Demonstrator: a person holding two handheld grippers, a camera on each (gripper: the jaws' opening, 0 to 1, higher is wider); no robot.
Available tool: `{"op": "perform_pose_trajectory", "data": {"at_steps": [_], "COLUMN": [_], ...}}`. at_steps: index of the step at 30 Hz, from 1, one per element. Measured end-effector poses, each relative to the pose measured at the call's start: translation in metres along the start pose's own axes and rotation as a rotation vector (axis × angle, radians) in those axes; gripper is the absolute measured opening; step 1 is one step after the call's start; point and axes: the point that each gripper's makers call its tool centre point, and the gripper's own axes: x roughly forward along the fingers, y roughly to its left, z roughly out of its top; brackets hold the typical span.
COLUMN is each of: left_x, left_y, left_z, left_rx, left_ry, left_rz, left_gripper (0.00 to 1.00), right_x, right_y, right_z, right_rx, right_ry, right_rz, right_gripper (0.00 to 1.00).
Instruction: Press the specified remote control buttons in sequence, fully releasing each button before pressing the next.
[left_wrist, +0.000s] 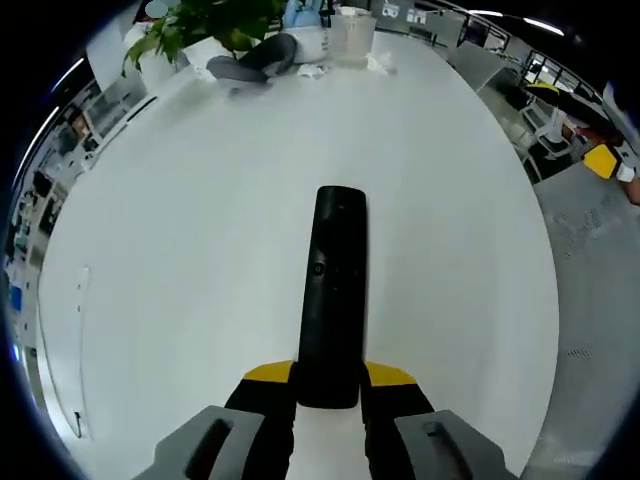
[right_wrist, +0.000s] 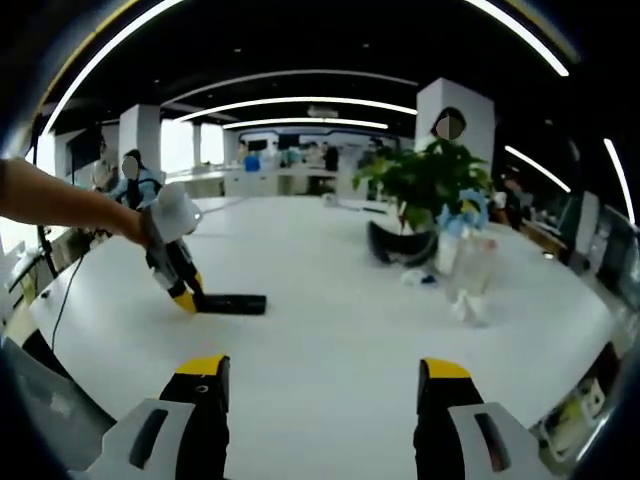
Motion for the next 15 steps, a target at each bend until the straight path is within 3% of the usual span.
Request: {"op": "perform_pose_trajectory", "data": {"at_steps": [15], "left_x": [0.001], "left_y": [0.016], "left_z": [0.003], "left_rx": [0.028], "left_ry": [0.029], "left_rz": [-0.011], "left_gripper": [0.24], "right_x": [0.002], "right_y": [0.004], "right_z": [-0.005], "right_rx": [-0.014], "right_ry": [0.027], "right_rz": [0.019], "right_gripper": [0.74]}}
